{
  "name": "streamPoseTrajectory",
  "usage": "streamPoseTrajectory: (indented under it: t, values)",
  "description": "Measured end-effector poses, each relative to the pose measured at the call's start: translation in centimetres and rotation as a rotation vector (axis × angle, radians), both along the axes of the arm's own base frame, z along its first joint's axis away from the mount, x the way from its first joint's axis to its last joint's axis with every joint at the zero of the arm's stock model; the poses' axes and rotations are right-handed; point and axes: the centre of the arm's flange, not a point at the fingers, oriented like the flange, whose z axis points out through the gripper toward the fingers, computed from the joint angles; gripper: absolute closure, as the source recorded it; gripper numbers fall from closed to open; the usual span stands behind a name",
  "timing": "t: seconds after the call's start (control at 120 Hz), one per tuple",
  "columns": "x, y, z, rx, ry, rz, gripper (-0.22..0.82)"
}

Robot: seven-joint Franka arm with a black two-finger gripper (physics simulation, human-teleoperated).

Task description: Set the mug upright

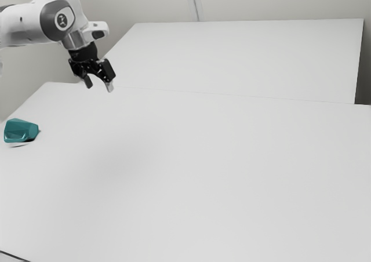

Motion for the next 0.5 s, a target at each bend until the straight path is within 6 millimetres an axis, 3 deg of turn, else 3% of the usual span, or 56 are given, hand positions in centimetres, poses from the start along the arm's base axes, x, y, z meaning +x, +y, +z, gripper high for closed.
streamPoseTrajectory:
  t: [0.1, 0.2, 0.3, 0.342, 0.425, 0.5]
  values:
    - [0.5, 0.7, -0.1, 0.012, -0.039, -0.014, 0.0]
    - [0.4, 2.8, -0.4, 0.04, -0.055, 0.01, 0.0]
    - [0.2, 4.6, -2.1, 0.026, -0.051, 0.046, 0.0]
    - [-0.4, 7.1, -3.5, 0.014, -0.051, 0.089, 0.0]
    - [-2.2, 14.8, -6.0, -0.014, -0.064, 0.218, 0.0]
    - [-3.9, 20.3, -7.7, -0.05, -0.093, 0.306, 0.0]
